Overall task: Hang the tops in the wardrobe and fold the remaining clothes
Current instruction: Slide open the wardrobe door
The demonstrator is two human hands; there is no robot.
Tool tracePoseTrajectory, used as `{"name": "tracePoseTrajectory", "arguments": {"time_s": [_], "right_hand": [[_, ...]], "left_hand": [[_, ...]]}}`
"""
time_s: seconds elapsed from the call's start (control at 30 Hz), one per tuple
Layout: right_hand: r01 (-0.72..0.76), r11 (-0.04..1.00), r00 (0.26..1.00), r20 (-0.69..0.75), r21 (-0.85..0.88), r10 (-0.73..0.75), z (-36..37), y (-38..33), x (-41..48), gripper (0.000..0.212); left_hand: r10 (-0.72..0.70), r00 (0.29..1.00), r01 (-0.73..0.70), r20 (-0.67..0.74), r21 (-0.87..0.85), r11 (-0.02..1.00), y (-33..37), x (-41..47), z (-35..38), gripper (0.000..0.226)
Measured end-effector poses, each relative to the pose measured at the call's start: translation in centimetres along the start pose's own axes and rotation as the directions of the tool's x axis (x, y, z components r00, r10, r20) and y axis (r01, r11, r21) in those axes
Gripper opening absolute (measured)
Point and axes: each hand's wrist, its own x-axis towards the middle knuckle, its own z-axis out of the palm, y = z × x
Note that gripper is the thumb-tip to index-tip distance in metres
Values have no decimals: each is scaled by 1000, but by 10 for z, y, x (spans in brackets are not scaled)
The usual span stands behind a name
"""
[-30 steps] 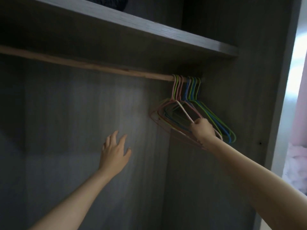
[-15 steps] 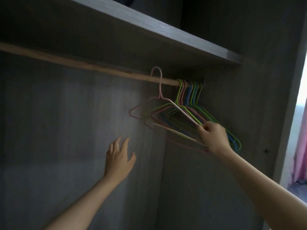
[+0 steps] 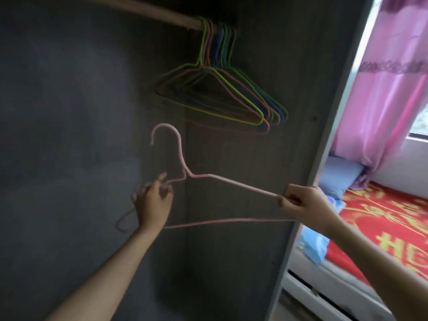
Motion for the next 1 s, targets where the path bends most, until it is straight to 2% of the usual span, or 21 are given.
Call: {"name": "tracePoseTrajectory", "arguments": {"time_s": [0.1, 0.2, 0.33, 0.53, 0.67, 0.8, 0.83, 1.0], "right_hand": [[-120, 987, 992, 38, -110, 124, 0, 22, -47, 50], [-280, 938, 956, 26, -204, 291, -18, 48, -98, 49], [-415, 871, 904, -11, -261, 428, -57, 71, -181, 44], [-539, 758, 837, -131, -368, 531, -124, 96, -305, 29], [-608, 694, 791, -215, -386, 573, -164, 106, -375, 22], [-673, 634, 736, -258, -381, 627, -214, 114, -449, 25], [-666, 644, 743, -260, -377, 616, -216, 117, -457, 27], [-711, 583, 692, -245, -392, 679, -251, 137, -513, 30]], "left_hand": [[37, 972, 3, 234, -168, 986, -4, -53, 23, 20], [11, 900, 141, 436, -315, 939, 16, -96, 43, 14], [148, 795, 165, 588, -445, 880, 57, -143, 53, 16], [334, 744, 111, 579, -600, 792, 141, -225, 36, 20], [345, 705, 206, 620, -644, 737, 188, -280, 33, 21], [390, 685, 221, 615, -686, 693, 251, -355, 39, 17], [403, 684, 214, 608, -695, 687, 258, -365, 39, 17], [524, 620, 164, 584, -749, 642, 317, -435, 50, 18]]}}
